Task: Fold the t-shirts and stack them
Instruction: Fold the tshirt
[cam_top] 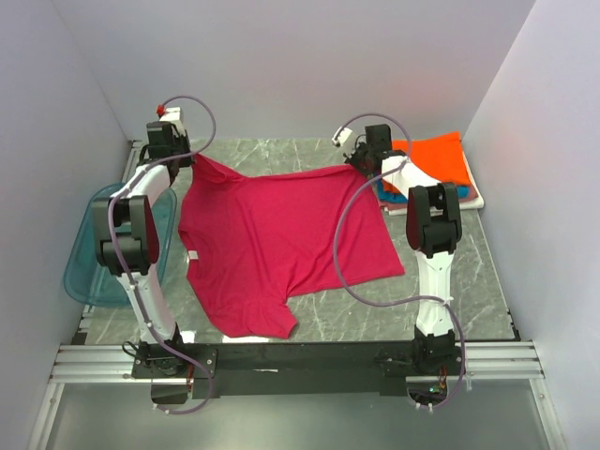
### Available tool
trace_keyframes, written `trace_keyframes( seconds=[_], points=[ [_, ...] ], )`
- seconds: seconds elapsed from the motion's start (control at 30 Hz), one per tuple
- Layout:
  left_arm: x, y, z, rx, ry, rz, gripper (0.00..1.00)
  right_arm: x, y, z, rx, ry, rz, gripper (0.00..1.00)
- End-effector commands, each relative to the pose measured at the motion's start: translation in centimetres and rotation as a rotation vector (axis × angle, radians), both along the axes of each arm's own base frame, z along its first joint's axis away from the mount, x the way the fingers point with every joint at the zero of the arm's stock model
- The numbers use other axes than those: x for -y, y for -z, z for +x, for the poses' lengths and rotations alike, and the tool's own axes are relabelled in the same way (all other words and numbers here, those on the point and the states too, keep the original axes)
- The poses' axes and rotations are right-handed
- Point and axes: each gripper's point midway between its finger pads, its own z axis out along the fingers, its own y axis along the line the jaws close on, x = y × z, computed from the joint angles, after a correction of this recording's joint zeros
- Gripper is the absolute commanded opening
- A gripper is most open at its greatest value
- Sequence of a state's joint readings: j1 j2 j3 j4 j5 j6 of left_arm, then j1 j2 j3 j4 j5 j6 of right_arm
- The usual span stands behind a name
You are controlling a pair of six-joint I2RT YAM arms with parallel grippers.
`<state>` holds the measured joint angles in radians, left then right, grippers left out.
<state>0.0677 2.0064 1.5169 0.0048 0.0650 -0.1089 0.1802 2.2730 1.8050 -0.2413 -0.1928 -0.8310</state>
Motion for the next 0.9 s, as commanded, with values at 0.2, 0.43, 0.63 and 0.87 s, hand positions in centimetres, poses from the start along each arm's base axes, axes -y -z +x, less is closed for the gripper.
trace_keyframes(
  seconds=[0.2,0.43,0.63,0.87],
  points=[
    [1.8,-6.3,-2.9,0.139,0.063,-0.040,0.00,-0.4,-5.9,-0.1,0.122,-0.030,0.031,0.00],
    [2.2,-4.9,-5.6,0.089,0.058,-0.063,0.01,0.3,-6.3,0.0,0.134,0.003,0.038,0.00],
    [2.4,-5.8,-7.3,0.097,0.052,-0.085,0.00,1.2,-5.9,0.6,0.126,0.049,0.028,0.00],
    [2.5,-6.9,-9.4,0.098,0.042,-0.094,0.00,1.8,-5.1,0.7,0.117,0.069,0.028,0.00]
  ],
)
